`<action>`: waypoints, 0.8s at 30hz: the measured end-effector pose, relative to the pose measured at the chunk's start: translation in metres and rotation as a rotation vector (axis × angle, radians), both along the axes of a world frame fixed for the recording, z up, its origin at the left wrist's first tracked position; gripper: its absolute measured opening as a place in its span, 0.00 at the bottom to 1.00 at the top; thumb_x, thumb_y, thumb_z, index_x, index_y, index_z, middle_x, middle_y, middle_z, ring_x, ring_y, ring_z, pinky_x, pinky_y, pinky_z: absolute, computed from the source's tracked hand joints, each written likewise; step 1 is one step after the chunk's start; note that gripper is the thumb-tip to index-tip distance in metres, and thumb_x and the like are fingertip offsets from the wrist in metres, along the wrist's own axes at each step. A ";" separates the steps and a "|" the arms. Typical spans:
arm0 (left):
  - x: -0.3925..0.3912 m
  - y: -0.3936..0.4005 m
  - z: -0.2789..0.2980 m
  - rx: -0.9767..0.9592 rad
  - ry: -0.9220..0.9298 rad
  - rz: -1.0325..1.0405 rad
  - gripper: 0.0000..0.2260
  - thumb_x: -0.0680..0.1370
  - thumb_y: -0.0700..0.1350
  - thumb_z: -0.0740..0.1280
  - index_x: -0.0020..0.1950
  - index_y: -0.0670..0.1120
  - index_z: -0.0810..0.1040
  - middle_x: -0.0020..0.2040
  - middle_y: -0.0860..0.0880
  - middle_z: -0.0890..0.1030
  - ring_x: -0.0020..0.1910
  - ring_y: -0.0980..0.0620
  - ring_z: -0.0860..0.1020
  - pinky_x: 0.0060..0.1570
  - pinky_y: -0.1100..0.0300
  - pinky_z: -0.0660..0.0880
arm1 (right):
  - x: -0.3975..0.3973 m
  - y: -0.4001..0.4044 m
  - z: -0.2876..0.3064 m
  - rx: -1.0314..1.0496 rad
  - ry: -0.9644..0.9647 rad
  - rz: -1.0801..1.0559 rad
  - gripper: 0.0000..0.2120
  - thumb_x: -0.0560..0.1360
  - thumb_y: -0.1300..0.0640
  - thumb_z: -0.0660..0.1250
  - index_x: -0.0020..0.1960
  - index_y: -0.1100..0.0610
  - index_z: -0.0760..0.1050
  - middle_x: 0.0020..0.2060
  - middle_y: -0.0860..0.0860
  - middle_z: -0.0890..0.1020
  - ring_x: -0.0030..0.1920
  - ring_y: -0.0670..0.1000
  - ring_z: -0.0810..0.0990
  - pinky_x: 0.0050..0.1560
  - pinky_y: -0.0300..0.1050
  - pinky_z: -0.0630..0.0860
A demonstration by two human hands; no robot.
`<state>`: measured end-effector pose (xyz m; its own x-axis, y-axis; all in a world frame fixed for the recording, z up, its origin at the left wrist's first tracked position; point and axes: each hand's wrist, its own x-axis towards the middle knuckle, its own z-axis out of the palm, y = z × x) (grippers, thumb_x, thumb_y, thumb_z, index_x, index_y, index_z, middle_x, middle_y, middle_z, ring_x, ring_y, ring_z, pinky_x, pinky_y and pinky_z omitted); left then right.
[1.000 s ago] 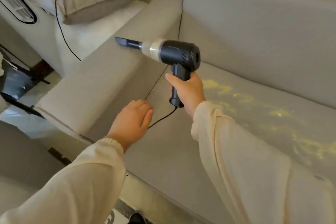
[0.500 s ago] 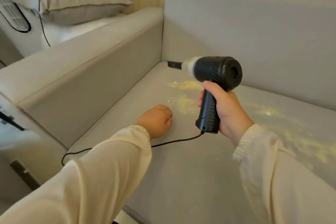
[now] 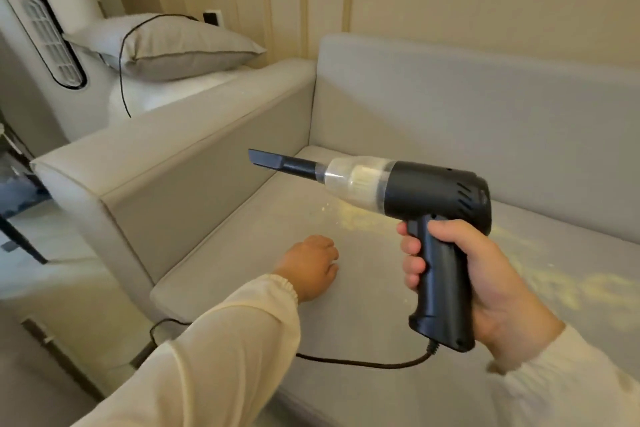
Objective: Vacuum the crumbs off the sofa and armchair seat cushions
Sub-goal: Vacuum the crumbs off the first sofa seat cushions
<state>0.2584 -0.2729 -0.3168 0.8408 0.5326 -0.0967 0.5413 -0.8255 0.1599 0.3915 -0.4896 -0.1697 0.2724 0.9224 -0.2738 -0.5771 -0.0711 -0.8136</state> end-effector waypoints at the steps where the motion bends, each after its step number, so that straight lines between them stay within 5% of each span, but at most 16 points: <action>1: -0.005 -0.003 0.000 0.000 0.008 -0.005 0.18 0.86 0.51 0.56 0.71 0.45 0.76 0.74 0.46 0.72 0.74 0.46 0.68 0.71 0.52 0.67 | -0.004 -0.005 0.005 0.010 -0.027 0.001 0.16 0.73 0.56 0.72 0.57 0.64 0.80 0.39 0.55 0.80 0.33 0.51 0.78 0.34 0.45 0.81; 7: -0.020 -0.021 0.006 0.013 0.001 0.006 0.20 0.86 0.53 0.55 0.74 0.45 0.74 0.79 0.46 0.67 0.78 0.47 0.63 0.74 0.49 0.65 | -0.023 0.030 0.014 -0.198 -0.619 -0.342 0.08 0.75 0.56 0.77 0.52 0.58 0.83 0.38 0.56 0.86 0.40 0.55 0.85 0.49 0.56 0.85; 18: -0.042 -0.017 -0.035 -0.049 0.047 0.126 0.24 0.86 0.55 0.53 0.82 0.49 0.60 0.84 0.49 0.56 0.83 0.48 0.52 0.79 0.34 0.47 | -0.010 0.091 -0.040 -0.257 -0.662 -0.405 0.13 0.73 0.54 0.77 0.56 0.55 0.83 0.43 0.57 0.87 0.41 0.54 0.86 0.50 0.56 0.86; 24: -0.046 0.006 -0.060 -0.126 0.003 0.263 0.27 0.86 0.59 0.52 0.85 0.55 0.53 0.85 0.53 0.50 0.84 0.50 0.47 0.80 0.36 0.44 | 0.023 0.075 -0.072 -0.345 -0.700 -0.435 0.11 0.74 0.49 0.78 0.51 0.54 0.83 0.44 0.57 0.88 0.48 0.60 0.87 0.52 0.55 0.83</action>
